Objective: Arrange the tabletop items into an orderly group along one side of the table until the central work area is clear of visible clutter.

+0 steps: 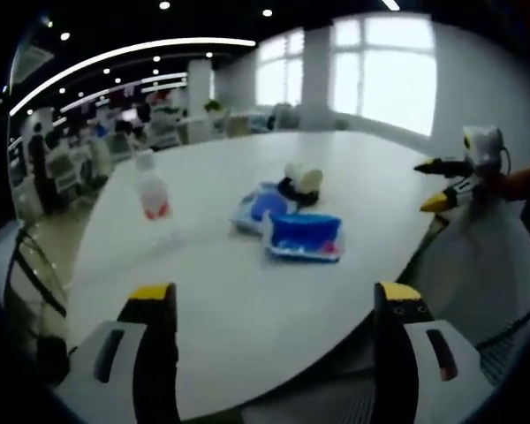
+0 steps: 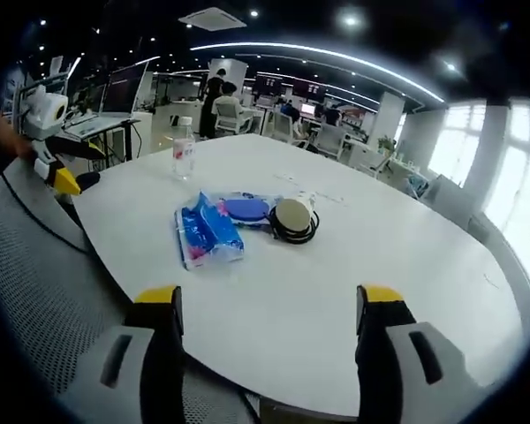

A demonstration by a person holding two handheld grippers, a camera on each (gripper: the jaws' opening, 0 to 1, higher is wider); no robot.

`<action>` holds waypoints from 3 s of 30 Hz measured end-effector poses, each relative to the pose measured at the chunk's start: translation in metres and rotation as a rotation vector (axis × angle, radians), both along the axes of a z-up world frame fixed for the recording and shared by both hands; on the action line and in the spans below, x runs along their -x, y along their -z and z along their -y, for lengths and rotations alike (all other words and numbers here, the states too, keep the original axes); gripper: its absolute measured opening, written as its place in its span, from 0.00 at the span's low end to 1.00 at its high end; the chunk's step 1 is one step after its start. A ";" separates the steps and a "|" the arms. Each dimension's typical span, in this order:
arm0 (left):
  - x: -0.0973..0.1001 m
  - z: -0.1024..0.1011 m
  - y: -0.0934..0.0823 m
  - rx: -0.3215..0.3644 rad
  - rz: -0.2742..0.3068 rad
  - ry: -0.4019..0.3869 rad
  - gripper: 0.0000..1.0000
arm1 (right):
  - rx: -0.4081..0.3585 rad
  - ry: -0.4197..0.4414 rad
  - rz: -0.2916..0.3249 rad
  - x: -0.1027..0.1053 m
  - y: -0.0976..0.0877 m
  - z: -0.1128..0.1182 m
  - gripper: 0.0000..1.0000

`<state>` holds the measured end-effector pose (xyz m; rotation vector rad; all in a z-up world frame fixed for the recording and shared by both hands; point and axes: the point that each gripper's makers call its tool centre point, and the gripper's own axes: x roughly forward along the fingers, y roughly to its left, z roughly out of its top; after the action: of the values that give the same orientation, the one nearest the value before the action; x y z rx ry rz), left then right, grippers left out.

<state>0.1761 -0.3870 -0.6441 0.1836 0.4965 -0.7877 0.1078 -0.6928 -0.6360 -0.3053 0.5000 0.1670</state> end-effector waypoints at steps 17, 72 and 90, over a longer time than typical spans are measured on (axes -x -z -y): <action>-0.006 -0.003 -0.008 0.019 0.044 -0.027 0.88 | 0.004 -0.012 -0.029 0.001 0.005 -0.002 0.79; -0.001 0.000 -0.003 -0.005 0.015 0.001 0.86 | 0.570 -0.470 0.063 -0.179 0.010 0.014 0.50; 0.000 0.002 -0.001 -0.017 0.002 0.006 0.84 | 0.607 -0.488 0.031 -0.225 0.028 0.010 0.36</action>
<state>0.1761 -0.3895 -0.6434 0.2016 0.5013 -0.7889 0.3326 -0.7029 -0.6639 -1.0235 0.4292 0.4845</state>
